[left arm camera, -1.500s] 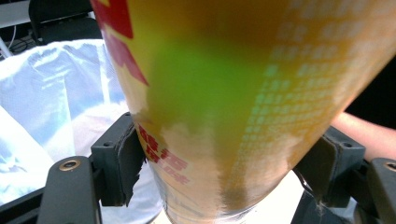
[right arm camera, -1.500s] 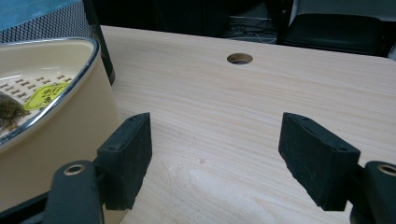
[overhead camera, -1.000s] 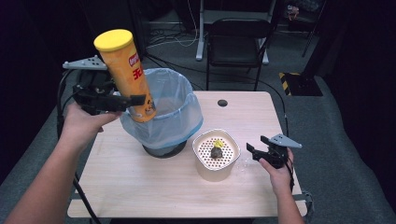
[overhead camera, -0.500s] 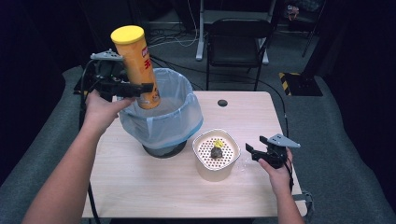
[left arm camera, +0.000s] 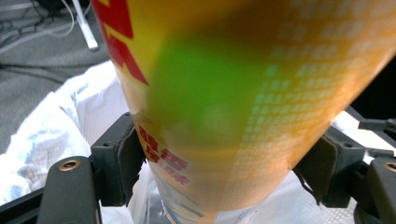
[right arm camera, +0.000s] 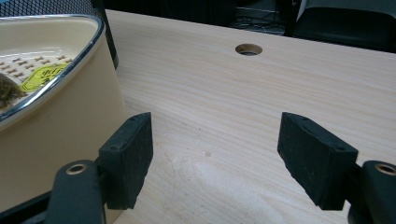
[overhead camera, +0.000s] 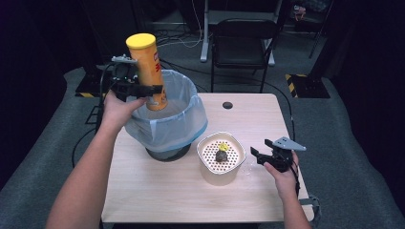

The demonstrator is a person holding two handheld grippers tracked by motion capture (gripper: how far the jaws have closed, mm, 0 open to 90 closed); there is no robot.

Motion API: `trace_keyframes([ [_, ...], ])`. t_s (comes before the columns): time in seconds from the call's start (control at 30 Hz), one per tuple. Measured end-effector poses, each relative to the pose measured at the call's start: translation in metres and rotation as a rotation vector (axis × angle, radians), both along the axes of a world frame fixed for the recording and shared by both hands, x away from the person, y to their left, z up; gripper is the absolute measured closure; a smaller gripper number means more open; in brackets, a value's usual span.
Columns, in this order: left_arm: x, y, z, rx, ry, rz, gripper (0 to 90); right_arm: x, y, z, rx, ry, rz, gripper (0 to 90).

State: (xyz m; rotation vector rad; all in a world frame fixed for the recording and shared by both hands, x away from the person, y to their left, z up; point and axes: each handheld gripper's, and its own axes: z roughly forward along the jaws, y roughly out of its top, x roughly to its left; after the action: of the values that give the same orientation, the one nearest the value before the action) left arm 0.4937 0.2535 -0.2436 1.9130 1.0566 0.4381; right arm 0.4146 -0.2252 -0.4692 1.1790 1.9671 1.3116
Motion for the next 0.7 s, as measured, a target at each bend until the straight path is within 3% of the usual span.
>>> trace_keyframes([
  [0.1, 0.004, 0.0, -0.004, 0.03, 0.027, 0.0, 24.0, 0.0, 0.0, 0.0, -0.001, -0.001, 0.001, 26.4],
  [0.2, 0.009, 0.0, -0.007, 0.02, 0.044, -0.007, 24.0, 0.0, 0.001, 0.0, -0.001, 0.0, 0.003, 26.4],
  [0.3, 0.012, 0.002, -0.01, 0.038, 0.074, -0.021, 23.9, 0.001, 0.001, -0.001, -0.008, -0.004, 0.009, 26.4],
  [0.37, 0.013, 0.001, -0.012, 0.039, 0.096, -0.007, 23.5, 0.0, 0.002, 0.0, -0.008, 0.0, 0.006, 26.4],
  [0.53, 0.01, 0.007, -0.013, 0.01, 0.068, 0.024, 7.4, 0.0, 0.001, -0.001, -0.004, -0.002, 0.007, 26.4],
  [0.7, 0.004, 0.014, -0.01, 0.021, 0.053, 0.022, 9.3, 0.001, 0.001, 0.0, -0.009, -0.003, 0.006, 26.4],
])
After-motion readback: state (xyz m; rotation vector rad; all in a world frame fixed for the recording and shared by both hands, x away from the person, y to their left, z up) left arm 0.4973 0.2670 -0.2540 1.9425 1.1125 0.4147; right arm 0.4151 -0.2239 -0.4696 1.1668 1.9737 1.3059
